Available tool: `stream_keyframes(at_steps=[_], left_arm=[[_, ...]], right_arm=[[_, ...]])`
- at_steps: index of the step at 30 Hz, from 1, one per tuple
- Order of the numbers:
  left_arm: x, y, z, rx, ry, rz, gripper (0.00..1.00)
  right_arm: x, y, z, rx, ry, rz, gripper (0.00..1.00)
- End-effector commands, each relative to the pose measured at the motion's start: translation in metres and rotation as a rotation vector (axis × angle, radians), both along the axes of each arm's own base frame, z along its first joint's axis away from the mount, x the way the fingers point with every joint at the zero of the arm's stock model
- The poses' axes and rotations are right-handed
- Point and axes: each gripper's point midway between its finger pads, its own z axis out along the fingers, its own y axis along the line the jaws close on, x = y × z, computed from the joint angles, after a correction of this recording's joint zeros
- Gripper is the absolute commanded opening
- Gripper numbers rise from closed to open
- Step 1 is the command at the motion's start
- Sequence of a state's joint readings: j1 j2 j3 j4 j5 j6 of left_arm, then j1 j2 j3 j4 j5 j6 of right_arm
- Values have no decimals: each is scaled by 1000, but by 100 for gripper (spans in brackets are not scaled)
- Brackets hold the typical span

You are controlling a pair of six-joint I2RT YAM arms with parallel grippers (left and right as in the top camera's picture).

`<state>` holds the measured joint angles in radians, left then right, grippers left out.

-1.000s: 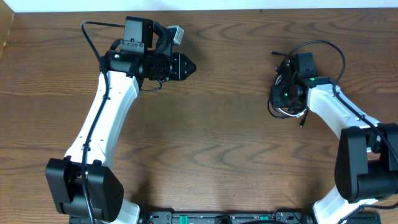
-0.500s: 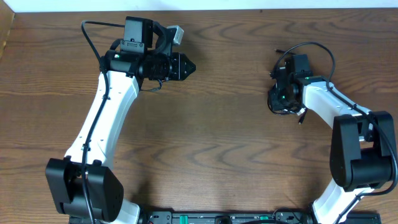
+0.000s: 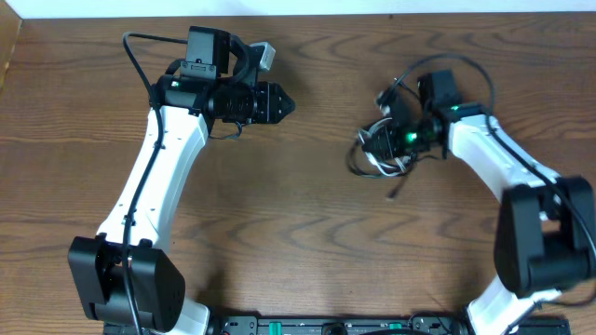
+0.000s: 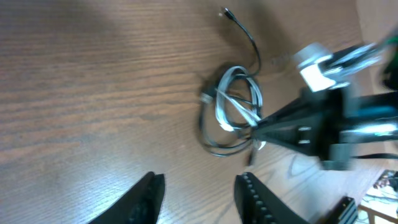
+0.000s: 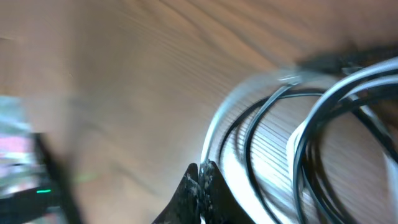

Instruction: Untangle cables

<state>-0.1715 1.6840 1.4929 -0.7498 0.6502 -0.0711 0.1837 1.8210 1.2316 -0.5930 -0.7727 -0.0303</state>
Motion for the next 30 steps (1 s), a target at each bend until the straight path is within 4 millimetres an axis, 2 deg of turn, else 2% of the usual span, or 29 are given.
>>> stream_keyframes(at_steps=[1,4,9,14,16,20,24,26,27,30], left_arm=[[-7,-9,19,-46,-52,-74,46],[-13,-20,22,-71,-62,-130,54],[-22,-41,16,-48,-96,-233,74],[-20,-44,4,-20,-83,-243,80],[-18,-43,-1,-7,-80,-241,81],[-7,-30,-22,111,-95,-226,82],[9,-15,-53,242,-97,-211,83],[16,-15,-68,261,-98,-231,83],[24,-18,-85,267,-92,-245,83],[31,-23,-111,256,-84,-283,83]], right_arm=[[-5,18,81,195,-82,40,1],[-9,18,102,213,-107,21,1],[-23,22,142,284,-176,56,1],[-27,18,180,326,-256,28,1],[-17,3,188,285,-272,-79,1],[4,-34,180,152,-275,-306,2],[7,-50,162,64,-235,-384,17],[7,-58,153,13,-214,-420,22],[6,-65,146,-31,-198,-448,27],[4,-70,139,-73,-189,-457,29]])
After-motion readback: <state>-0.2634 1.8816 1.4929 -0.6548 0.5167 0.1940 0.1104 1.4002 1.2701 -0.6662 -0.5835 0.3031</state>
